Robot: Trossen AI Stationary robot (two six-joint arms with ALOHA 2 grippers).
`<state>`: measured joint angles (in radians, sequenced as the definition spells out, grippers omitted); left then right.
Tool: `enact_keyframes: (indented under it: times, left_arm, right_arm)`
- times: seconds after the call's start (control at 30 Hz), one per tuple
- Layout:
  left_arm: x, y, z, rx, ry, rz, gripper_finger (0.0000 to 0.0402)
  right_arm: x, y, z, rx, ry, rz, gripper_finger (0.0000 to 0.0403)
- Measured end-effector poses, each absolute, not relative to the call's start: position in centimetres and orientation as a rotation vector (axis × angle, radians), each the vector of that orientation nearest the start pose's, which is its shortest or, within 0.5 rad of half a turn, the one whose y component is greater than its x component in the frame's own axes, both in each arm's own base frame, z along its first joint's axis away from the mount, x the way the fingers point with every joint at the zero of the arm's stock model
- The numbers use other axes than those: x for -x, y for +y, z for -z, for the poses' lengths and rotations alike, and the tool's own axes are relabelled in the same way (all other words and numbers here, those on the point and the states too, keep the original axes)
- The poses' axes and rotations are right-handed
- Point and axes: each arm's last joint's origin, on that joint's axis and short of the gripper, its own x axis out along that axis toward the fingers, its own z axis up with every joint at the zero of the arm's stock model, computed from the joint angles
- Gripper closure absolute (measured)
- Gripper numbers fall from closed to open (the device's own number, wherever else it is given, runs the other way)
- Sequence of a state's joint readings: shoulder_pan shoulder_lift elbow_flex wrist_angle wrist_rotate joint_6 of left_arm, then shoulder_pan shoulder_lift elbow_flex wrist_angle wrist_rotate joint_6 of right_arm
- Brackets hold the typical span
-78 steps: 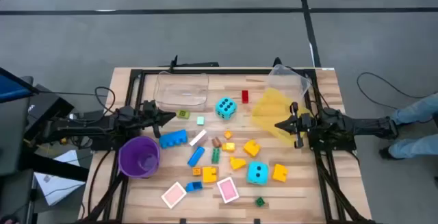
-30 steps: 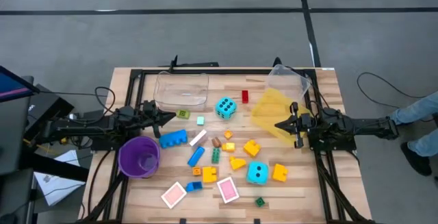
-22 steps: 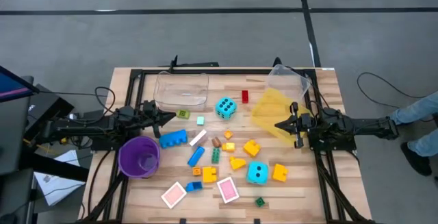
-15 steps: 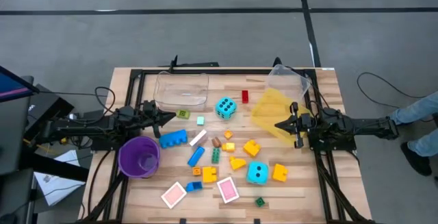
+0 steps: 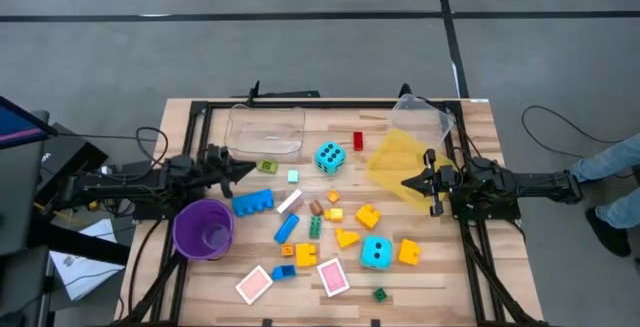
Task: Pick & Place Toys
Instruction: Put the blue dice into the transparent bin
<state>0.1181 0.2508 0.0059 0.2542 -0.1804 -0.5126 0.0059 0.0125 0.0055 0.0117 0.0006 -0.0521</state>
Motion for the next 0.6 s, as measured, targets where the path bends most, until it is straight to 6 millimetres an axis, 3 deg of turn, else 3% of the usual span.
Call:
enact_keyframes:
  times: [0.23, 0.6]
  left_arm:
    - [-11.1, 1.8, -18.1, 0.789, -0.245, -0.212, 0.0394]
    - [-10.4, 2.0, -20.2, 0.888, -0.512, -0.187, 0.0394]
  right_arm:
    - [-9.8, 0.1, -16.6, 0.052, -0.005, -0.005, 0.0403]
    - [-9.8, -0.1, -16.7, 0.055, -0.021, 0.034, 0.0403]
